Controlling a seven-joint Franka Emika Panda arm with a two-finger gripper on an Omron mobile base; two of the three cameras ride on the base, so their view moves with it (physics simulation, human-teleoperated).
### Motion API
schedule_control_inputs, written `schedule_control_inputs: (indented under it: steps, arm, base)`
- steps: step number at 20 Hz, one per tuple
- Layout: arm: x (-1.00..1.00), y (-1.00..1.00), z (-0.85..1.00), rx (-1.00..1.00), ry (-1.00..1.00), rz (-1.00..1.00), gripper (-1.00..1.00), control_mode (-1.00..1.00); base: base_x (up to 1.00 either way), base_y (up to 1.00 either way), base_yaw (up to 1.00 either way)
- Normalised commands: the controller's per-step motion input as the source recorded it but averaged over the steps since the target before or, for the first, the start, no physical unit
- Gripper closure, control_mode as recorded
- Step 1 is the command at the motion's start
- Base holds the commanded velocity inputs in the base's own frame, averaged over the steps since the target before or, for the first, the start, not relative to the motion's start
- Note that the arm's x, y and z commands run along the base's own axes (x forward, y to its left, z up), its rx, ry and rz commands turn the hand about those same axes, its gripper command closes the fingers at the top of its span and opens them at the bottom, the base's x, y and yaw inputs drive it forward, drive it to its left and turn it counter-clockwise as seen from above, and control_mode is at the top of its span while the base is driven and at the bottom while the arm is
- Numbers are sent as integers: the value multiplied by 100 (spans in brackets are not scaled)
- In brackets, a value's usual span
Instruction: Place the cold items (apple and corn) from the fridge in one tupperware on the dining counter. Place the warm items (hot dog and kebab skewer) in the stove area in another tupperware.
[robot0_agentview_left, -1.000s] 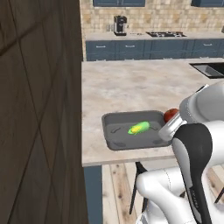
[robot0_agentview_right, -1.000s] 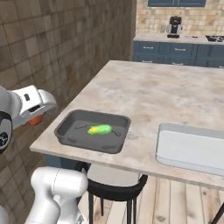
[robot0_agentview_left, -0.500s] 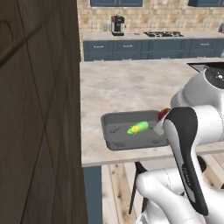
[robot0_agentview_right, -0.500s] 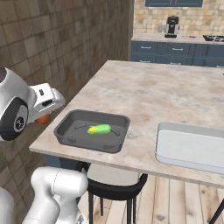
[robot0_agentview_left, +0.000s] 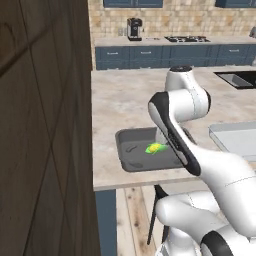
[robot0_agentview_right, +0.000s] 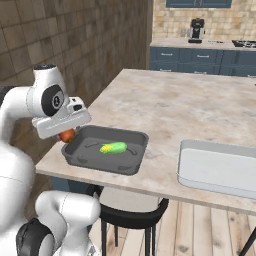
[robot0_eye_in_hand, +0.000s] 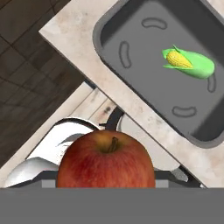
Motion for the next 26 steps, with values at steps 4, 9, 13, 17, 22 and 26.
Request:
schedule_control_inputs:
  steps: [4,9,13,17,22,26]
  arm:
    - [84,23,-61,-2,6,5,100,-100]
    - [80,23,-61,-2,1,8,100,-100]
    - [74,17,-64,-1,0,9,100,-100]
    - [76,10,-63,-1,2,7,100,-100]
    - [75,1,-59,0,11,5,100,-100]
    - [70,0,-55,0,9,3,100,-100]
  base:
    - [0,0,0]
    - [0,0,0]
    - [0,0,0]
    - [0,0,0]
    - [0,0,0]
    - [0,0,0]
